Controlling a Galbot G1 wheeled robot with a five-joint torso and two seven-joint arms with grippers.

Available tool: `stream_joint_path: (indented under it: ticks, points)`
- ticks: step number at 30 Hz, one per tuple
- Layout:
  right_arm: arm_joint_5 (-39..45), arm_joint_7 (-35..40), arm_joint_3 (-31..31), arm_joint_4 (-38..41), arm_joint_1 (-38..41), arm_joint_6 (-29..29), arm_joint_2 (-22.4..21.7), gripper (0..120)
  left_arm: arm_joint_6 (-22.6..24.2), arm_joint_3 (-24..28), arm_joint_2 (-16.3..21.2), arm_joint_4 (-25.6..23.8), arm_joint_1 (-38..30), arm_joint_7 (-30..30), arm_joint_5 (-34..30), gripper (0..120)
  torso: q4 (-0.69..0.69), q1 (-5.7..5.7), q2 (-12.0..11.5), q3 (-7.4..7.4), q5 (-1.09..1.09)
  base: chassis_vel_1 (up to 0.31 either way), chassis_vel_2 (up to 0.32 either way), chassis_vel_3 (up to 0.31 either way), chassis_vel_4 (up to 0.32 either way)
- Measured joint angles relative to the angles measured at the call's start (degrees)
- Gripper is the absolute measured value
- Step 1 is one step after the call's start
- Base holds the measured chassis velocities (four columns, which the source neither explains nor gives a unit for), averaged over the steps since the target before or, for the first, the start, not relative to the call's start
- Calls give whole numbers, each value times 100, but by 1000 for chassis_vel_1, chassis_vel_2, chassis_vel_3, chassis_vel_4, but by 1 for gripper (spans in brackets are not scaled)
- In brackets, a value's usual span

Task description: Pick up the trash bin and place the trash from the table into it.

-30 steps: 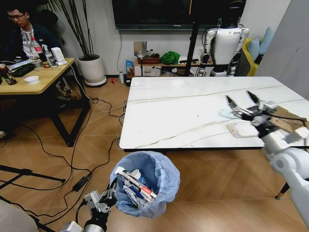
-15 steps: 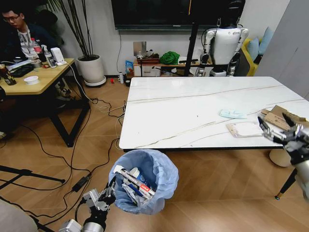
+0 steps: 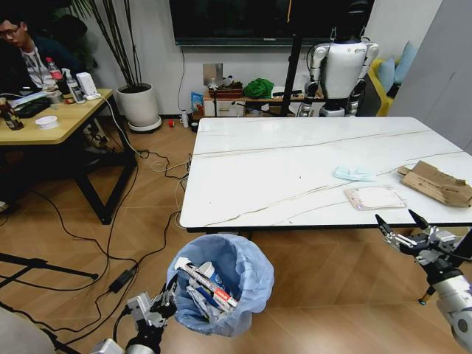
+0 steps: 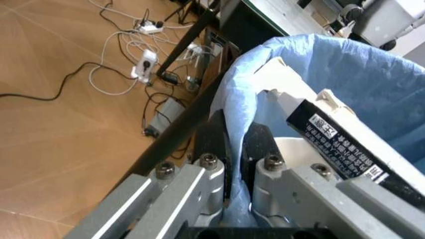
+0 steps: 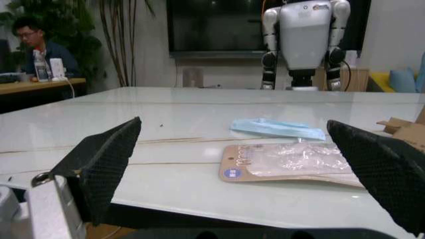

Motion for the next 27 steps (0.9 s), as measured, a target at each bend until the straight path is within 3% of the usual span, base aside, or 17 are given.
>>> stream_joint_path:
  ticks: [27]
  points:
    - [2,-79,80,-57,-43,74,40,100,-4,86,-44,66,-43,1,24,1,-1,0,-1,0,1,-6,-6,5,6]
